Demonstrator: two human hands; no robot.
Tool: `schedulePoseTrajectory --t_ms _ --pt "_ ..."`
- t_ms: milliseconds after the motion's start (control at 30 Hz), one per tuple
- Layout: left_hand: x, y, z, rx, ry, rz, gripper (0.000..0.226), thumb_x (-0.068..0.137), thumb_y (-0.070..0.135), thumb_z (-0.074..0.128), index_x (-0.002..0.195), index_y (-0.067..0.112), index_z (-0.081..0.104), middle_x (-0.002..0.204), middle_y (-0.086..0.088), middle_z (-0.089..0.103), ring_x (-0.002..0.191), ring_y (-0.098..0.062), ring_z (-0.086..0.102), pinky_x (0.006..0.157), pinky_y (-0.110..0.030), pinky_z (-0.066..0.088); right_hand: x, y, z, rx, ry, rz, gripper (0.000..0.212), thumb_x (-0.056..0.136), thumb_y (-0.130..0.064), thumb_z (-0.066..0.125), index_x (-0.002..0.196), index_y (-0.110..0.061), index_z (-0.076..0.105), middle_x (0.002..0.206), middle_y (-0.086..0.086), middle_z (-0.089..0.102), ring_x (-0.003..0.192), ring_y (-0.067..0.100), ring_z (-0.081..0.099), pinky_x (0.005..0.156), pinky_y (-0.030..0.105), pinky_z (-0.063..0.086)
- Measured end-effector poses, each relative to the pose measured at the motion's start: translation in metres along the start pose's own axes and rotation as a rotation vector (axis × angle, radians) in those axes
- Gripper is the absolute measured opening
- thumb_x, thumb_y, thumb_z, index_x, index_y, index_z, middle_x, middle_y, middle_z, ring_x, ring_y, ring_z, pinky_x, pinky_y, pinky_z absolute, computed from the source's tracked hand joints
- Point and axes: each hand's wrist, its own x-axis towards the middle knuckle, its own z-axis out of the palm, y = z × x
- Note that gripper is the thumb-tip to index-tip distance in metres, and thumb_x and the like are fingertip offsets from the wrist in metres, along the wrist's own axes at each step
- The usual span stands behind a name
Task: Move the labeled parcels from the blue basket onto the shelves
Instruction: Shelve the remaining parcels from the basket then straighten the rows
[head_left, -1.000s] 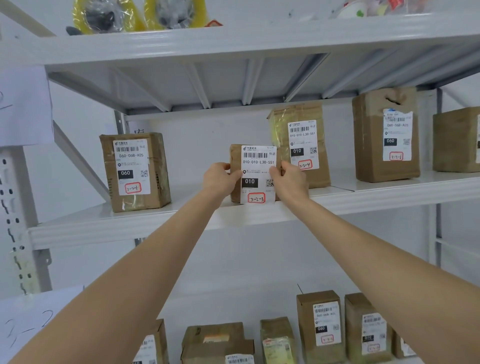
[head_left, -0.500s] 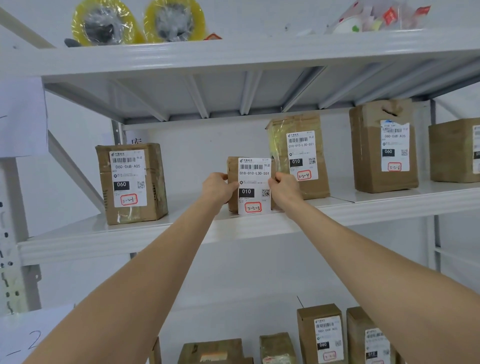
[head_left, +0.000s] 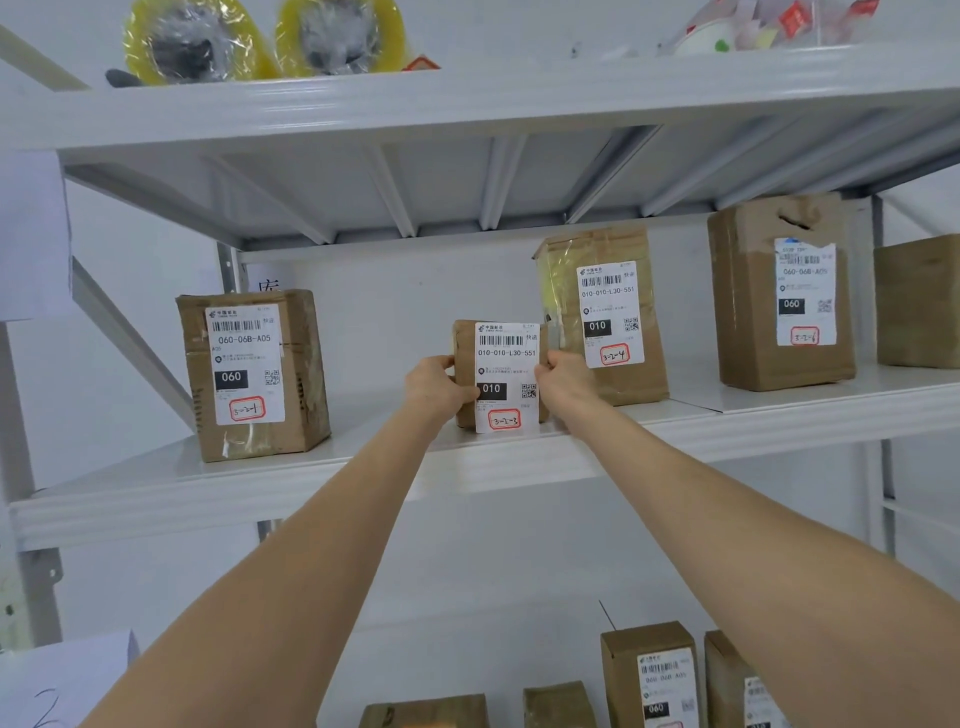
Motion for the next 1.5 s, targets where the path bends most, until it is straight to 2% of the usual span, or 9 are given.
schedulePoseTrajectory --t_ms 67,133,233,900,1200,1367,1500 --pt "0.002 -0.001 0.001 0.011 0.01 0.0 0.063 0.08 0.002 0.069 0.138 0.011 0.046 0.113 -0.014 0.067 0.107 -0.027 0.062 0.095 -0.04 0.05 0.004 0.001 0.002 -0.025 -0.004 0.016 0.021 0.098 -0.009 0.04 0.088 -0.01 0.059 0.116 0.016 0.062 0.101 0.029 0.055 0.072 0.025 0.036" --pt "0.005 -0.001 0.002 0.02 0.017 -0.003 0.063 0.08 0.002 0.068 0.138 0.011 0.046 0.113 -0.014 0.067 0.107 -0.027 0.062 0.094 -0.039 0.051 0.007 0.001 0.004 -0.027 -0.013 0.033 0.025 0.098 -0.01 0.04 0.106 -0.008 0.063 0.118 0.015 0.062 0.106 0.03 0.056 0.072 0.024 0.036" --pt "0.009 -0.001 0.002 0.022 0.016 -0.013 0.063 0.08 0.001 0.069 0.138 0.011 0.046 0.114 -0.015 0.066 0.106 -0.028 0.063 0.094 -0.04 0.051 0.01 0.0 0.006 -0.033 -0.025 0.047 0.029 0.099 -0.01 0.038 0.115 -0.008 0.062 0.12 0.014 0.062 0.106 0.029 0.056 0.072 0.023 0.035" --pt "0.014 -0.002 0.003 0.042 -0.004 -0.032 0.062 0.081 0.001 0.068 0.138 0.012 0.046 0.117 -0.015 0.065 0.108 -0.028 0.062 0.095 -0.04 0.051 0.021 0.003 0.013 -0.093 -0.026 0.057 0.029 0.099 -0.01 0.037 0.118 -0.005 0.058 0.124 0.014 0.059 0.111 0.031 0.055 0.076 0.026 0.04" --pt "0.007 0.002 -0.001 0.061 -0.045 -0.021 0.045 0.083 0.002 0.063 0.127 0.009 0.056 0.115 -0.016 0.066 0.111 -0.03 0.06 0.097 -0.041 0.049 0.02 0.0 0.015 -0.083 -0.031 0.093 0.032 0.098 -0.008 0.036 0.125 -0.005 0.054 0.128 0.015 0.057 0.114 0.032 0.054 0.08 0.028 0.04" --pt "0.008 0.003 -0.002 0.085 -0.089 -0.045 0.033 0.084 0.002 0.056 0.116 0.005 0.06 0.112 -0.017 0.066 0.106 -0.031 0.062 0.094 -0.041 0.051 0.017 -0.003 0.016 -0.083 -0.076 0.109 0.033 0.093 -0.007 0.043 0.125 -0.006 0.053 0.127 0.013 0.058 0.114 0.031 0.056 0.084 0.031 0.046" --pt "0.006 0.002 -0.003 0.121 -0.096 -0.035 0.026 0.083 0.001 0.053 0.108 0.002 0.06 0.104 -0.017 0.064 0.087 -0.027 0.055 0.077 -0.033 0.048 0.011 -0.007 0.014 -0.098 -0.087 0.118 0.037 0.09 -0.009 0.046 0.127 -0.007 0.05 0.126 0.012 0.059 0.112 0.03 0.057 0.082 0.029 0.046"
